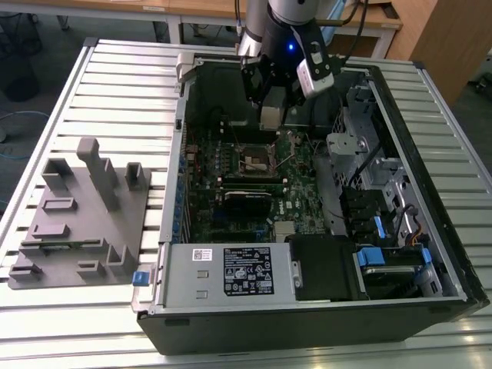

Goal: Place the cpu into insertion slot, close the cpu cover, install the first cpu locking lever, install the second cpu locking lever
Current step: 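Place the cpu into insertion slot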

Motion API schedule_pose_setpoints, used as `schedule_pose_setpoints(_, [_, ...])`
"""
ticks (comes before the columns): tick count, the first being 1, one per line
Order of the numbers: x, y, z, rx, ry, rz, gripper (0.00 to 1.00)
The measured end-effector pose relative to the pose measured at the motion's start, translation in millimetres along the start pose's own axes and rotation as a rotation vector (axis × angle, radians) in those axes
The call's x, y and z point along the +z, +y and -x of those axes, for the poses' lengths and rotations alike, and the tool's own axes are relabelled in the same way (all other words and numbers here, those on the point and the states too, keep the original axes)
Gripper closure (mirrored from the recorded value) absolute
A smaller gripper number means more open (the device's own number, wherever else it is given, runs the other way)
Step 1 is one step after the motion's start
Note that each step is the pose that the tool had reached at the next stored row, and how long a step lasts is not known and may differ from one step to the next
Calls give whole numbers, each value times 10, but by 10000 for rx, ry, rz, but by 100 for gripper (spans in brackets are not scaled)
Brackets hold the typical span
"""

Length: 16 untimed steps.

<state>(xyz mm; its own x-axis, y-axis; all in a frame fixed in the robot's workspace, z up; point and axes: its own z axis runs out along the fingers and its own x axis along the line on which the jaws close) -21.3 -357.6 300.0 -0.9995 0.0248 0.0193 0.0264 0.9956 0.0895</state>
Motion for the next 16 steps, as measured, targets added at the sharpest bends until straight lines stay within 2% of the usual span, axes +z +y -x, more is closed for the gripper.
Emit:
schedule_pose_setpoints(12, [6,-1,0,0,1,-1,46])
schedule_pose_setpoints(16, [37,-4,1,0,1,-1,46])
